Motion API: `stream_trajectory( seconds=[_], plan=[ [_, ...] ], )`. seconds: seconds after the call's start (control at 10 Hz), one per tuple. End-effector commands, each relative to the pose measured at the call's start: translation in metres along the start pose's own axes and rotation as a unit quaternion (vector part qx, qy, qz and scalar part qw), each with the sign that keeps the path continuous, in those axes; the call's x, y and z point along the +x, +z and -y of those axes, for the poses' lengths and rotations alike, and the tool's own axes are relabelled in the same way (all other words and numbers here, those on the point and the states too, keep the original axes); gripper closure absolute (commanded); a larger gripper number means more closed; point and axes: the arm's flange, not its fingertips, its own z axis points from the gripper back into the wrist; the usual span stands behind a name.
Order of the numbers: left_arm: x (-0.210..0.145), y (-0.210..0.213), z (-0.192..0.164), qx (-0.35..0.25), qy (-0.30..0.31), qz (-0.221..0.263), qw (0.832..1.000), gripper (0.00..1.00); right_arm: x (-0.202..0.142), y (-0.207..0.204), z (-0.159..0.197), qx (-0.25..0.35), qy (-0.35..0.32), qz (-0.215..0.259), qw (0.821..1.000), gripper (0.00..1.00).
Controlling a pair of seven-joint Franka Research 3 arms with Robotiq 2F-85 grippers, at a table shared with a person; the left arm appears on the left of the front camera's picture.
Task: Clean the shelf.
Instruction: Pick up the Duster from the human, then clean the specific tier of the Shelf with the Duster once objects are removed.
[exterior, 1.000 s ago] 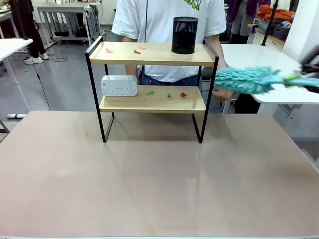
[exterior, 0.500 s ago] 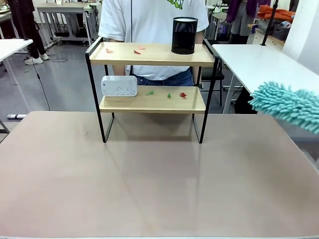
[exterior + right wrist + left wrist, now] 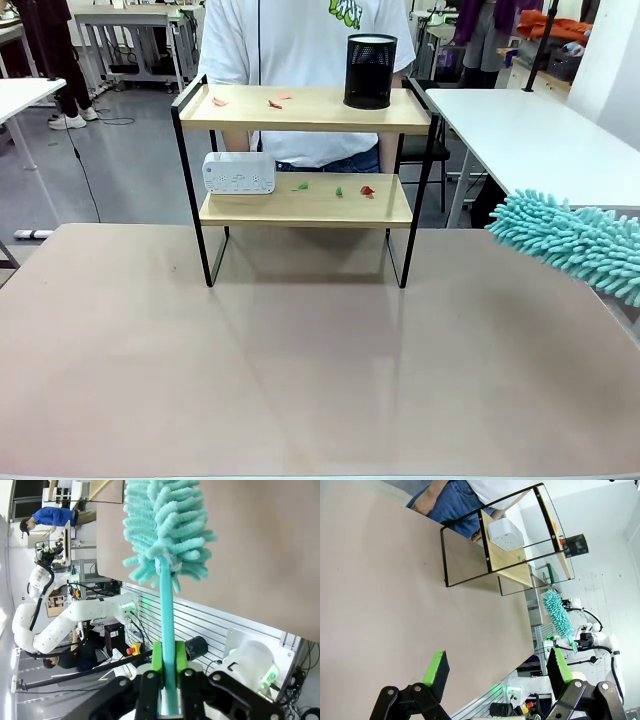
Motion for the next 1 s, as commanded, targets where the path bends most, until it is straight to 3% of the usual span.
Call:
stream_trajectory(
  seconds=[0.0, 0.9],
  plan=[
    [0.0013, -0.0016, 0.0001, -0.012, -0.012, 0.008, 1.000, 0.00, -0.0033, 0.0095, -0.0079, -0.004, 0.007, 0.008, 1.000, 0.91],
    [0.0013, -0.0016, 0.0001, -0.012, -0.012, 0.008, 1.000, 0.00, -0.0033, 0.0095, -0.0079, -0.004, 0.007, 0.008, 1.000, 0.91]
  ],
)
